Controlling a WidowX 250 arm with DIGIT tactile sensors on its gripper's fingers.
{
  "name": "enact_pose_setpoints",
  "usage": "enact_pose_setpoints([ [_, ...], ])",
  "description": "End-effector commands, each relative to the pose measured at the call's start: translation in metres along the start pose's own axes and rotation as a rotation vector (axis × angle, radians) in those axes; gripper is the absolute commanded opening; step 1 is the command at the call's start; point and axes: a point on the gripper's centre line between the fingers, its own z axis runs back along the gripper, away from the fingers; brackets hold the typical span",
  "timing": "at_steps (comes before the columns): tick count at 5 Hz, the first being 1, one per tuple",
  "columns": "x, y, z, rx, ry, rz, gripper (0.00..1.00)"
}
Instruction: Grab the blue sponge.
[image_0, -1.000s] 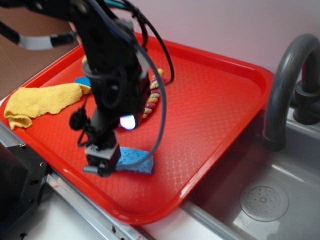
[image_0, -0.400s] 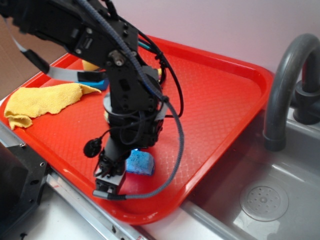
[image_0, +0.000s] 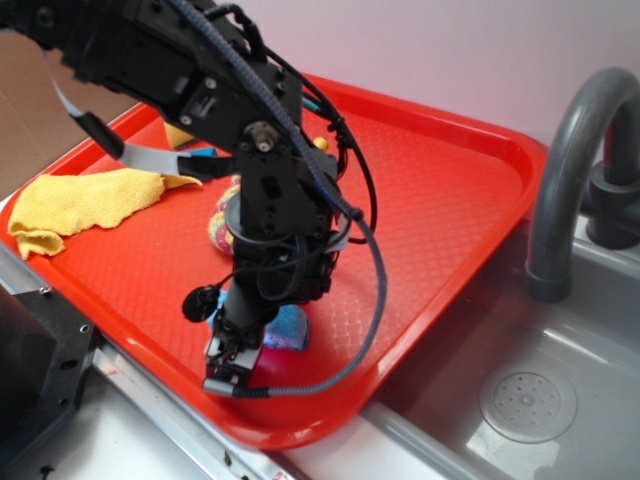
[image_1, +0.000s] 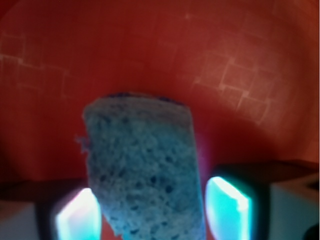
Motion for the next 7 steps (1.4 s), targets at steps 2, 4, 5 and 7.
enact_pose_setpoints([
  [2,-0.026,0.021,0.064,0.102,-0.124,0.225,0.00],
  [4,-0.104,0.060,0.147,0.143,-0.347,0.724,0.00],
  [5,-0.143,0.062,0.185,0.075,-0.455,0.917,0.00],
  [7,-0.149,0.066,0.178,0.087,-0.457,1.043,0.00],
])
